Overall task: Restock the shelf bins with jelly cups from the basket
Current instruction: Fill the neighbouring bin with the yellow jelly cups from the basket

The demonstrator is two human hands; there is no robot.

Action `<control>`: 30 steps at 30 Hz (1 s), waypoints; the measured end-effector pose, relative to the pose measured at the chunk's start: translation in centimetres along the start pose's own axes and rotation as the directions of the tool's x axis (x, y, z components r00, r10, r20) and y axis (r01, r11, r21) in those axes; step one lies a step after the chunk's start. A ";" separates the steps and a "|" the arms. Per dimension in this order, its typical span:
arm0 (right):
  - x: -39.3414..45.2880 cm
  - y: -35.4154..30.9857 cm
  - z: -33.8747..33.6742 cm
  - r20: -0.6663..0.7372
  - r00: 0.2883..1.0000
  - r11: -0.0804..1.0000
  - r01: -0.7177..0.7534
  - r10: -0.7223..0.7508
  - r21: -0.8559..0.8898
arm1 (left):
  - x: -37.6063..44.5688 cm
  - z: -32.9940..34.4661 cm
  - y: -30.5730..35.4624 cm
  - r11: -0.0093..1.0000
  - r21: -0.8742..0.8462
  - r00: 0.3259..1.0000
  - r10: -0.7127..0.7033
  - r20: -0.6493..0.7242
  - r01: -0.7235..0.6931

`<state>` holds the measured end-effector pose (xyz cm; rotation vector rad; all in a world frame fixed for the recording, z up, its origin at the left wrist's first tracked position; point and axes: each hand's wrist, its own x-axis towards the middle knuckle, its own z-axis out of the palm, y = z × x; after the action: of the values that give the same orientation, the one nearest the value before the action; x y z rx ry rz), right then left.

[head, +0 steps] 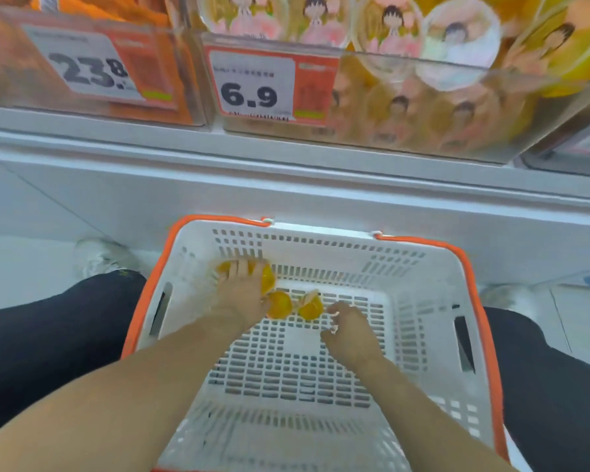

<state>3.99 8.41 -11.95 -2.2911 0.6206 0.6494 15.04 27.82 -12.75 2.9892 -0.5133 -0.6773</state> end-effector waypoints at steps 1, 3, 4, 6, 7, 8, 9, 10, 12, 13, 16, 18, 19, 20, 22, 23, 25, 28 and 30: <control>0.7 -0.1 0.1 -0.012 1.000 1.000 -0.008 0.008 0.011 | 0.4 0.4 0.3 1.000 -0.018 1.000 -0.002 -0.014 0.002; 2.1 -0.3 0.3 -0.045 0.999 1.000 0.007 -0.006 0.026 | 1.3 1.0 0.6 1.000 -0.019 0.996 0.000 -0.086 -0.002; 2.6 -0.4 0.4 -0.054 0.998 1.000 0.016 -0.015 0.026 | 1.7 1.2 0.6 1.000 -0.012 0.992 0.007 -0.127 -0.008; 3.6 -0.4 0.8 -0.070 0.997 0.999 0.014 -0.012 0.032 | 2.3 1.3 0.4 0.997 -0.060 0.985 0.028 -0.173 -0.039; 4.2 -0.4 0.9 -0.083 0.997 0.999 -0.003 0.007 0.052 | 2.3 1.3 0.2 0.991 -0.121 0.985 0.034 -0.171 -0.055; 4.8 -0.5 1.2 -0.086 0.995 0.995 -0.036 0.043 0.088 | 2.2 1.4 -0.1 0.977 -0.203 0.986 0.032 -0.163 -0.065; 5.4 -0.7 1.4 -0.082 0.993 0.988 -0.073 0.084 0.135 | 2.0 1.3 -0.3 0.952 -0.301 0.989 0.016 -0.147 -0.060; 5.9 -0.9 1.7 -0.058 0.990 0.978 -0.116 0.128 0.175 | 1.6 1.1 -0.3 0.916 -0.399 0.991 -0.008 -0.136 -0.047; 6.4 -1.5 2.7 0.001 0.984 0.956 -0.172 0.177 0.239 | 1.1 -0.1 -0.5 0.813 -0.583 0.991 -0.091 -0.096 0.018; 6.4 -1.5 3.3 0.010 0.982 0.940 -0.186 0.191 0.287 | 0.9 -1.1 -0.7 0.729 -0.679 0.989 -0.147 -0.030 0.087; 5.4 -0.8 3.9 0.103 0.956 0.828 -0.289 0.274 0.480 | 0.8 -3.7 -2.3 0.306 -0.879 0.930 -0.073 0.361 0.365; 4.1 -0.6 2.6 0.291 0.911 0.685 -0.411 0.291 0.601 | 0.1 -4.8 -3.2 0.071 -0.867 0.855 0.139 0.499 0.494; 3.4 -0.9 1.3 0.354 0.896 0.658 -0.438 0.267 0.613 | -0.3 -5.3 -3.3 0.003 -0.846 0.826 0.216 0.521 0.533; 2.7 -1.4 -0.4 0.378 0.896 0.676 -0.428 0.232 0.600 | -0.7 -5.9 -3.1 -0.036 -0.831 0.806 0.269 0.527 0.555; 1.1 -2.8 -4.5 0.357 0.922 0.732 -0.347 0.151 0.587 | -1.4 -7.4 -1.9 -0.068 -0.829 0.799 0.321 0.509 0.555; 0.2 -3.5 -6.7 0.335 0.937 0.740 -0.296 0.101 0.604 | -1.8 -8.4 -1.1 -0.078 -0.836 0.802 0.343 0.489 0.544; -2.3 -5.1 -11.5 0.296 0.955 0.713 -0.199 -0.013 0.672 | -2.6 -11.2 0.8 -0.049 -0.851 0.791 0.400 0.463 0.523; -6.7 -7.4 -18.4 0.196 0.965 0.681 -0.026 -0.174 0.732 | -4.2 -16.4 4.1 0.157 -0.881 0.742 0.485 0.462 0.446; -9.4 -8.9 -21.7 0.053 0.969 0.678 0.129 -0.241 0.724 | -5.7 -20.3 6.5 0.303 -0.888 0.716 0.526 0.459 0.346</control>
<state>8.01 1.38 12.03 -1.5167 0.4487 0.3674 16.84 22.75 8.61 1.4048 -0.1361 -1.4549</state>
